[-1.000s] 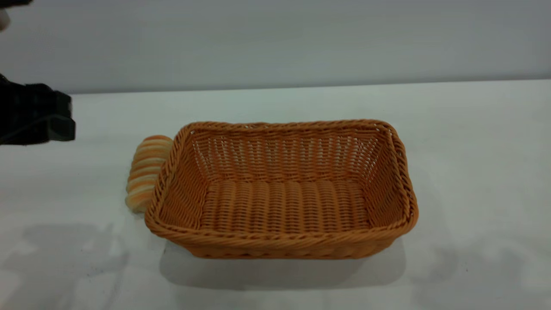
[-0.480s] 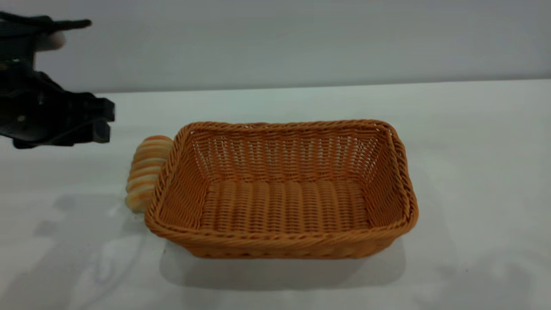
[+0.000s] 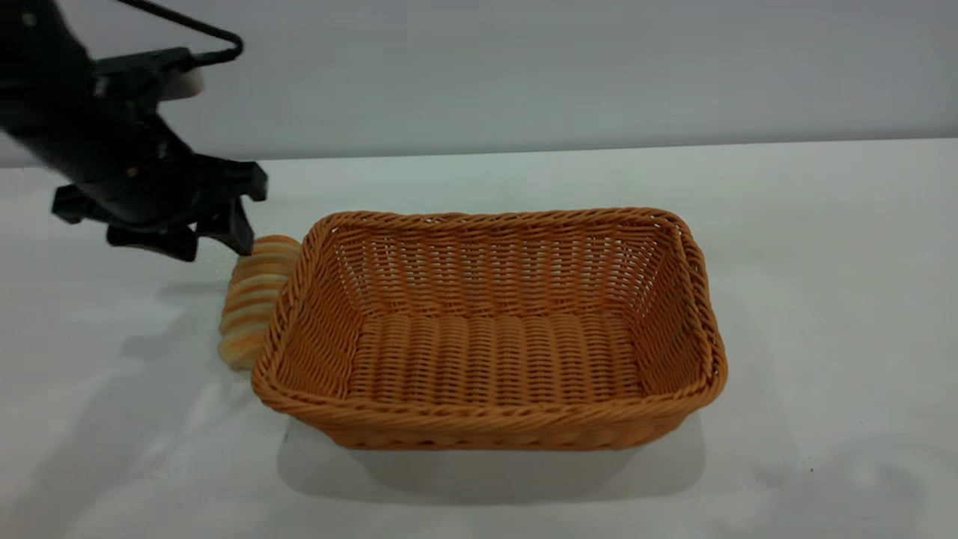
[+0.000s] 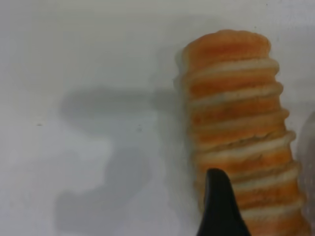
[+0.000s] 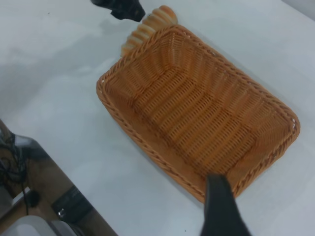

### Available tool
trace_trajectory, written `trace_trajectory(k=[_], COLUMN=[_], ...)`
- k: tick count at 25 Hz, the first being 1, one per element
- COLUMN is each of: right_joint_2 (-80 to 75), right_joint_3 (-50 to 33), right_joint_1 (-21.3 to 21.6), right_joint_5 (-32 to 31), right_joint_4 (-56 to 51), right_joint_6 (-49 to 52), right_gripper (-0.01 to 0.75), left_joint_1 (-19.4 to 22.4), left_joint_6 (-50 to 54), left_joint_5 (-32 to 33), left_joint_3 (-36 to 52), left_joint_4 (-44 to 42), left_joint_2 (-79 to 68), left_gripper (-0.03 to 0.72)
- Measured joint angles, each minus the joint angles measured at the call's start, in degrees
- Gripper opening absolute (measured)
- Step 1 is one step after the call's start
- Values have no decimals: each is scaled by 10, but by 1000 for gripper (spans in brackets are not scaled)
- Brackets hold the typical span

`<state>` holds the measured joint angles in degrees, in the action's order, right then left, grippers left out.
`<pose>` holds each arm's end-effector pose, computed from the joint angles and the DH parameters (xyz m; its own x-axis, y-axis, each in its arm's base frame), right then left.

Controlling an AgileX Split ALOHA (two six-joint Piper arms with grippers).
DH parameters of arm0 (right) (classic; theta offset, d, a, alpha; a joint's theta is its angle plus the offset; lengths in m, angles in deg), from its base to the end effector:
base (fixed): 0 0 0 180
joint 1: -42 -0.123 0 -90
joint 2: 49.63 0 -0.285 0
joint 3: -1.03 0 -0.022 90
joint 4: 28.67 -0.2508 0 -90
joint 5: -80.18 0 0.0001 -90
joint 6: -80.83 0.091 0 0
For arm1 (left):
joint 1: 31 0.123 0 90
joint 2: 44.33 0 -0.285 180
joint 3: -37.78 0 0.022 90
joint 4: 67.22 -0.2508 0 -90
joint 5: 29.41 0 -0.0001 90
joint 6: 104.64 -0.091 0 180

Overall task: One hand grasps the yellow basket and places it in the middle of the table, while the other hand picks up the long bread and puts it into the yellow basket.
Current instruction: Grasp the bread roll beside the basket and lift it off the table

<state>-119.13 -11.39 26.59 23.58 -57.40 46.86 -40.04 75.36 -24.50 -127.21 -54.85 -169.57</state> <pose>0.1872 0.0895 0.3880 -0.4983 -0.4180 -0.7596 -0.6952 0.7161 0.0621 0.3886 -0.0635 0.1024 -0.8265 -0.0846 -0.5565 -0.0092 0.9905 -0.1370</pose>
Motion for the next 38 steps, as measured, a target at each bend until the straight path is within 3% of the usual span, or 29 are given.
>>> trace_trajectory(k=[6,15,18,24,31,38], right_joint_2=[0,0,0,0,0,0], right_joint_3=[0,0,0,0,0,0], right_joint_1=[0,0,0,0,0,0], right_joint_5=[-2,-4,-4,-4,-4,-4], right_joint_4=[-2,-6,-7,-9,-9,-11], right_joint_6=[0,0,0,0,0,0], right_gripper=[509,509,509,509,509,509], left_joint_1=[0,0,0,0,0,1], left_joint_6=[10,10,10,5,0,0], left_joint_5=[108,125,119,113,133,173], left_joint_3=[-91,-141,-142,-143,-142,-142], left_joint_4=[0,0,0,-9,-30,-31], left_joint_2=[-66,-126,-133,-137,-113,3], left_gripper=[513,493,413,66,51,51])
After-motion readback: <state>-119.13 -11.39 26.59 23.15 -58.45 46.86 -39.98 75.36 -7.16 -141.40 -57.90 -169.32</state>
